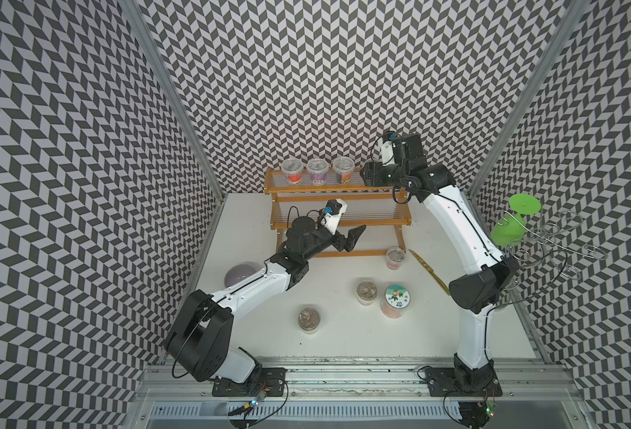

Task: Place the seed container on the shelf
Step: Place the seed jar on the shelf.

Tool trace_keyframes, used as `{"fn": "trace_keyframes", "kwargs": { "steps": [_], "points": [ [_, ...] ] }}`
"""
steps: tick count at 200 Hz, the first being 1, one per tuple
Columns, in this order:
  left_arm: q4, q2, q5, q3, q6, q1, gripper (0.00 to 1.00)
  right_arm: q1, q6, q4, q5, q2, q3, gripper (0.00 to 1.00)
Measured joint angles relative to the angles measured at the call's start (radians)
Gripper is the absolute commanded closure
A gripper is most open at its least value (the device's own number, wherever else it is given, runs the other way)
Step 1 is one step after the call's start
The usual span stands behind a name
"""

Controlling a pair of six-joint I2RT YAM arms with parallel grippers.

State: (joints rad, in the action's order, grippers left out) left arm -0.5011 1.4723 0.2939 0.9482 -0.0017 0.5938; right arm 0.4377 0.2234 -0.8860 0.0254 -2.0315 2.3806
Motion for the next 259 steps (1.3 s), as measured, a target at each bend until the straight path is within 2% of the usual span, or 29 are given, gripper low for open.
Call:
{"fn": "trace_keyframes", "kwargs": {
  "steps": [185,219,259],
  "points": [
    [0.001,0.009,0.016,0.002,-0.017,-0.008,0.09,0.000,-0.015,0.012,-0.033,-0.030,0.027,0.20],
    [0.001,0.009,0.018,0.002,-0.019,-0.010,0.09,0.000,-0.016,0.012,-0.029,-0.030,0.027,0.24],
    [0.002,0.009,0.018,0.002,-0.019,-0.010,0.09,0.000,-0.018,0.020,0.011,-0.030,0.025,0.24]
  ]
}}
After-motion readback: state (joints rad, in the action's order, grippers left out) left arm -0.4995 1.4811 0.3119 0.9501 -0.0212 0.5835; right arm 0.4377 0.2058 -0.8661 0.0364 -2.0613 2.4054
